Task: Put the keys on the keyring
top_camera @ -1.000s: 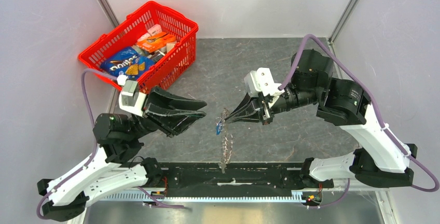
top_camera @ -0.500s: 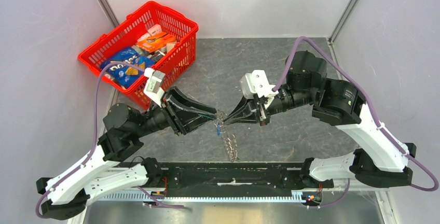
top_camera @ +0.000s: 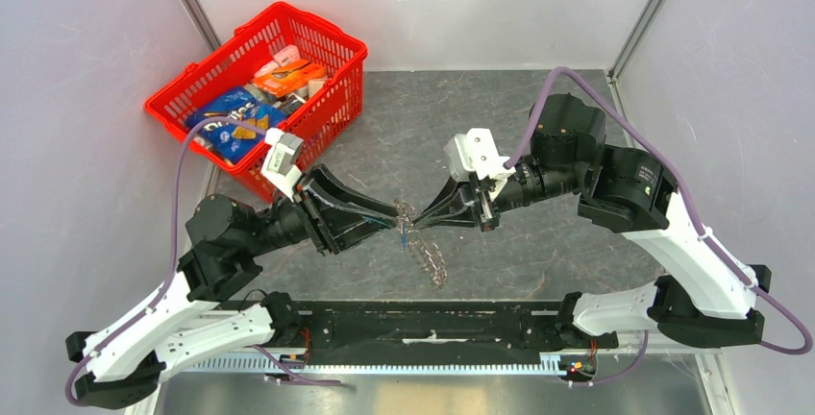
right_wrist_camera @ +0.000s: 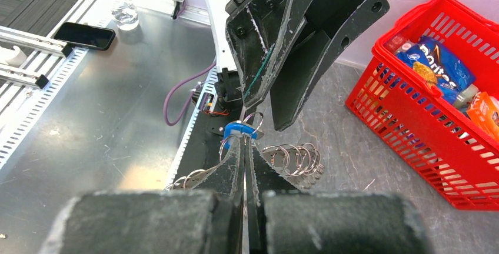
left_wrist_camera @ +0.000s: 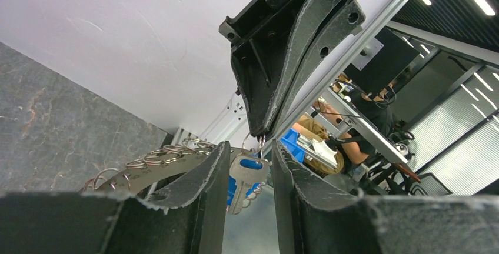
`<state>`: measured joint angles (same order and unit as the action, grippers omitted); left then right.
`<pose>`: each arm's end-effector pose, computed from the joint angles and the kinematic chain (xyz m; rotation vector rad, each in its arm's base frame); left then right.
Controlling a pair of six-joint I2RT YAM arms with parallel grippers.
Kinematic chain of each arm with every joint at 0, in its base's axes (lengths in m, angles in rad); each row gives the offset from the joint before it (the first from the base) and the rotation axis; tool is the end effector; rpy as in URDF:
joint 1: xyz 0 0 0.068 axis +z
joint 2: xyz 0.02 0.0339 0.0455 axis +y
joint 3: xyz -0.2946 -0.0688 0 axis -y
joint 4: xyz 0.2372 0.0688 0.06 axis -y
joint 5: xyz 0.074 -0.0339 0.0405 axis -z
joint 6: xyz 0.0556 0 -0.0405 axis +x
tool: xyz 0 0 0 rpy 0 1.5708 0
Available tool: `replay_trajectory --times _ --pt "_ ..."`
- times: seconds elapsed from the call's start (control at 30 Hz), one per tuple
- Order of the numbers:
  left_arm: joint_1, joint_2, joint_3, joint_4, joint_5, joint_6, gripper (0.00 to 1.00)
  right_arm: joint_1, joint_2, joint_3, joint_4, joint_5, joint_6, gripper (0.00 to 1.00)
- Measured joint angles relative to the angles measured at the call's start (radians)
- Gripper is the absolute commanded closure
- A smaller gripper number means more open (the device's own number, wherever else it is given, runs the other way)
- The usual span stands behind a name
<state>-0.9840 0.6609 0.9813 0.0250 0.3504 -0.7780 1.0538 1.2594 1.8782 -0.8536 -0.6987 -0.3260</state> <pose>0.0464 -0.1042 0.4687 0.4980 1.3655 -1.7054 0.0685 0.1929 0.5533 -1.5664 1.0740 1.1340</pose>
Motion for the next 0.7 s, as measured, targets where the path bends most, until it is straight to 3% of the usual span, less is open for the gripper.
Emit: replay_trajectory --times 0.37,0.47,0.57,0.7 --pt "0.000 0.002 -0.010 0.000 0.032 -0.018 0.73 0.000 0.013 0.000 0.007 0.001 0.000 1.00" --pt "0.000 0.002 -0.010 0.000 0.046 -0.019 0.80 0.000 0.019 0.000 0.007 0.001 0.000 1.00" --pt "0.000 0.005 -0.010 0.000 0.051 -0.020 0.97 0.000 0.021 0.000 0.007 0.001 0.000 1.00" --pt "0.000 0.007 -0.010 0.004 0.052 -0.022 0.98 0.000 0.021 0.000 0.006 0.000 0.000 1.00"
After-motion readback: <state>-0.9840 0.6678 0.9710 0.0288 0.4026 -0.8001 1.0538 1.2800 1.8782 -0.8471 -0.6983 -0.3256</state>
